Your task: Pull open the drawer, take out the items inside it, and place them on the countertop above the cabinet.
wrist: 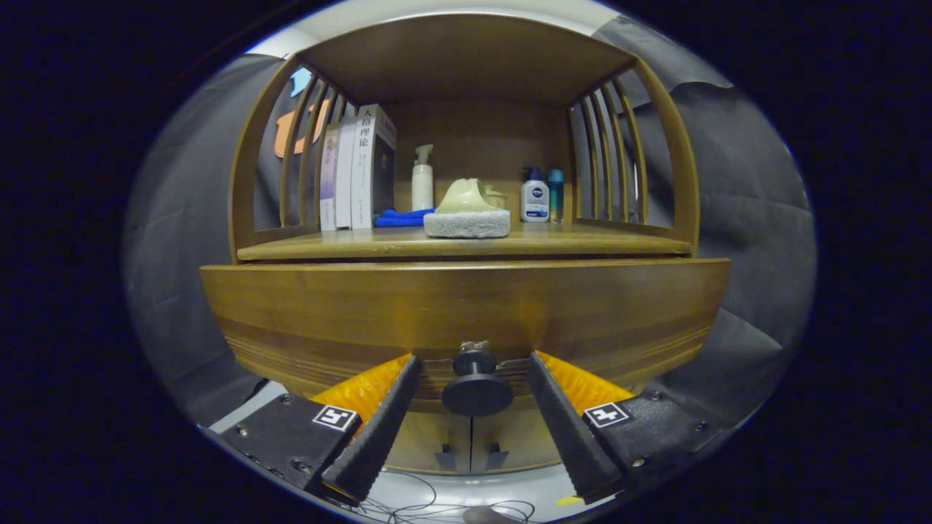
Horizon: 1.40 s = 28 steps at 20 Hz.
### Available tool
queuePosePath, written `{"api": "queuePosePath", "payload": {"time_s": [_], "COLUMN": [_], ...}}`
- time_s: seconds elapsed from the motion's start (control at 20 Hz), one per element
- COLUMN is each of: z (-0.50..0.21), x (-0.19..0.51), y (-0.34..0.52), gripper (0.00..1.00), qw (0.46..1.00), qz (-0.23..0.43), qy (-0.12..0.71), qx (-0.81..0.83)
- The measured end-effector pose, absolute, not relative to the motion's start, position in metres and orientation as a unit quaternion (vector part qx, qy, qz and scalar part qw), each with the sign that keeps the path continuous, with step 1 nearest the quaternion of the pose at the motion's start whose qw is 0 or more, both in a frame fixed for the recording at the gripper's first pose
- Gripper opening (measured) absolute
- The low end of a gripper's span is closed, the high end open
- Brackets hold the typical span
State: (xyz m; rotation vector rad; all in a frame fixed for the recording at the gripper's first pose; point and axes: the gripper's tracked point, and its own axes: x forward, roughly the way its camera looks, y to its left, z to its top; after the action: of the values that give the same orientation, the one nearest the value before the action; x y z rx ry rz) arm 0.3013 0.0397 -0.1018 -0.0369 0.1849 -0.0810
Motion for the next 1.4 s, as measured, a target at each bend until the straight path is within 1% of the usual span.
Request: {"api": "queuePosePath", "payload": {"time_s": [0.65,1.0,1.1,1.2,1.3,1.4], "z": [-0.105,-0.104,-0.104,-0.099,-0.080,-0.058], "x": [0.303,0.307,0.307,0.301,0.285,0.252], "y": [0.041,0.041,0.041,0.040,0.034,0.028], "gripper": [0.99,0.99,0.99,0.98,0.99,0.99], "qw": [0.994,0.997,0.996,0.995,0.996,0.997], "qz": [-0.039,-0.037,-0.036,-0.032,-0.040,-0.045], "qy": [0.097,0.071,0.083,0.097,0.078,0.064], "qx": [-0.016,-0.017,-0.011,0.009,0.015,0.000]}}
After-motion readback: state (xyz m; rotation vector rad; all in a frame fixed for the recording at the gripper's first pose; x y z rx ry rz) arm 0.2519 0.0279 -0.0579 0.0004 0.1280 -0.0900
